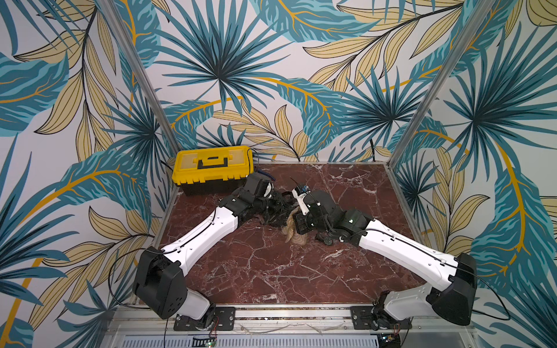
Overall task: Wipe the watch dial
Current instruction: Wipe the dirt from the watch dial.
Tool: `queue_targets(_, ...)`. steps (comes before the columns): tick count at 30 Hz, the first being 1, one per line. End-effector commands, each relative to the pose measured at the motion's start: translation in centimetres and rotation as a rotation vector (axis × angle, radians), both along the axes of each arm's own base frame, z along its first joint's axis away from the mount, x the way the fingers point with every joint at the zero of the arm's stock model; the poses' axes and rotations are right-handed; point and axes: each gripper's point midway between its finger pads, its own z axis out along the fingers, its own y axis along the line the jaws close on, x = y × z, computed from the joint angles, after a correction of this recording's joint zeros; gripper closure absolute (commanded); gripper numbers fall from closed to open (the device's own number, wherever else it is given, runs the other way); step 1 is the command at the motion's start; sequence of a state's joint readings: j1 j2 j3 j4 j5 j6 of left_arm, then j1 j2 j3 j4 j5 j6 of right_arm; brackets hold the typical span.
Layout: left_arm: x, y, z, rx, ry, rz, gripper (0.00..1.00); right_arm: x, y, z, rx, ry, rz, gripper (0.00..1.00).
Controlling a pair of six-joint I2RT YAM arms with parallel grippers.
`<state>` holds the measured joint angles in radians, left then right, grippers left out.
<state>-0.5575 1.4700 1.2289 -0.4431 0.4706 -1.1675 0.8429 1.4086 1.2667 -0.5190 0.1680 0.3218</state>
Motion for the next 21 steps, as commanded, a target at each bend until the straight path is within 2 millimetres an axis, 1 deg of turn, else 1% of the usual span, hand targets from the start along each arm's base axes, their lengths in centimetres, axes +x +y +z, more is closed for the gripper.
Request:
queue_targets(1,-1.8,-0.5,1.6,-0.033,-0.011,-0.058,1.00,0.9,-0.4,-1.6,-0.019,-0.007,-0.047,1.00)
queue_targets(3,-1.7,-0.6,2.1,-0.039,-0.020,-0.056,1.00,0.3,-0.2,-2.3,-0.009,0.025,-0.023,1.00)
queue_targets(7,-1.3,-0.8,2.4,-0.043,-0.025,-0.053,1.00,-1.0,1.1,-3.1,0.019,0.068,0.045,1.00)
queue_targets(11,-1.1,-0.9,2.5,-0.045,-0.024,-0.051,1.00,-2.0,1.8,-2.8,0.034,0.078,0.087,1.00)
queue_targets(16,-1.2,-0.9,2.0,-0.040,-0.013,-0.050,1.00,-2.8,3.1,-1.9,0.074,0.085,0.145,1.00)
queue_targets(21,-1.6,-0.6,1.1,-0.028,0.006,-0.047,1.00,-3.1,4.4,0.3,0.157,0.067,0.191,1.00)
